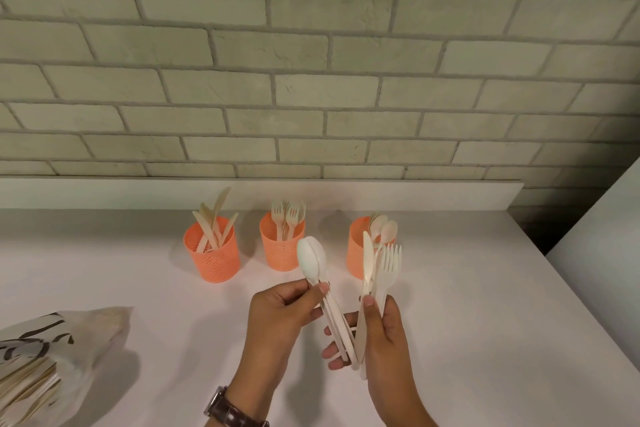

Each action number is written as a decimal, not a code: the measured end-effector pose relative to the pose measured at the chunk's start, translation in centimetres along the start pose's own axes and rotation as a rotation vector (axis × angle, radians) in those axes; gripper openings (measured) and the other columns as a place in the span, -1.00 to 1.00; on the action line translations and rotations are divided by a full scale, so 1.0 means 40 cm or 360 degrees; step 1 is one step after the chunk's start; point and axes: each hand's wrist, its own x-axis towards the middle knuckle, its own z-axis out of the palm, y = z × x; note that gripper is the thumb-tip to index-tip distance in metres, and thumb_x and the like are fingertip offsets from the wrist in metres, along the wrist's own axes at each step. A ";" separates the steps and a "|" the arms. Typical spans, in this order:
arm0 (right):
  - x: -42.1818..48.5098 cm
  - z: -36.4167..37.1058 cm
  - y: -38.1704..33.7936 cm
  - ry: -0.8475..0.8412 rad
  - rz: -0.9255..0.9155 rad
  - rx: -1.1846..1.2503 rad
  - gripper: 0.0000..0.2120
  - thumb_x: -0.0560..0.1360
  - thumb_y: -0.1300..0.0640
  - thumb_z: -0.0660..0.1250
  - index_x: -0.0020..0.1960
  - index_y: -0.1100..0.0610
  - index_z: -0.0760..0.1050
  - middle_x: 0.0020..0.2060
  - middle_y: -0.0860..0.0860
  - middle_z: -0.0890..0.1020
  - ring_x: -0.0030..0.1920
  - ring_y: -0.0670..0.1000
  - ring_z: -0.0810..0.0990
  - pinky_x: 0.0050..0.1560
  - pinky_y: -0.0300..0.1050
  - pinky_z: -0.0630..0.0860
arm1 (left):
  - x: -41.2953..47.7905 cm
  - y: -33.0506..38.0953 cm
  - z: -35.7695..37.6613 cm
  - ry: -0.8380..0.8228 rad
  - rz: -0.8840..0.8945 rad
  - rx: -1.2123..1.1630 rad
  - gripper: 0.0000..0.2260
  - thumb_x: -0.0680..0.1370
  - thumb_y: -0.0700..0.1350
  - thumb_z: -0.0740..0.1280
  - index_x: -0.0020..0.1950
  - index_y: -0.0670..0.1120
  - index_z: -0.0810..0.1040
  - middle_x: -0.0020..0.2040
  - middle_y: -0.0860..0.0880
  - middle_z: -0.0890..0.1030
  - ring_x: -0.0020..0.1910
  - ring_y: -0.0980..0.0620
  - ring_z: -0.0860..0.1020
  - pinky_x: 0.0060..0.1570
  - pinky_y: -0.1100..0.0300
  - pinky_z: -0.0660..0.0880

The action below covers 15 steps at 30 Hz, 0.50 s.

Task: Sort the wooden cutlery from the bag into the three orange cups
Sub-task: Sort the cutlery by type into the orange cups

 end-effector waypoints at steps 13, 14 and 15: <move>0.042 -0.206 0.019 0.0393 -0.0017 -0.0078 -0.86 0.61 0.16 0.08 -0.02 0.22 0.33 -0.38 0.14 0.62 -0.46 0.09 0.55 -0.48 -0.09 0.50 | 0.230 0.012 0.184 0.0105 0.0455 0.0248 -0.84 0.41 -0.27 0.45 -0.30 -0.03 0.62 -0.42 0.11 0.64 -0.38 0.19 0.55 -0.25 0.36 0.52; 0.049 -0.225 0.014 0.0419 -0.0037 -0.0117 -0.86 0.61 0.16 0.08 -0.03 0.22 0.34 -0.39 0.12 0.62 -0.47 0.06 0.52 -0.49 -0.09 0.47 | 0.258 0.015 0.207 0.0168 0.0533 0.0294 -0.83 0.41 -0.25 0.45 -0.32 -0.02 0.59 -0.42 0.10 0.61 -0.39 0.17 0.53 -0.27 0.37 0.48; 0.055 -0.242 0.008 0.0441 -0.0058 -0.0166 -0.86 0.61 0.15 0.09 -0.04 0.20 0.35 -0.40 0.10 0.62 -0.47 0.04 0.49 -0.49 -0.10 0.45 | 0.282 0.015 0.229 0.0221 0.0601 0.0336 -0.82 0.41 -0.24 0.45 -0.32 -0.01 0.57 -0.39 0.08 0.60 -0.38 0.14 0.53 -0.26 0.36 0.47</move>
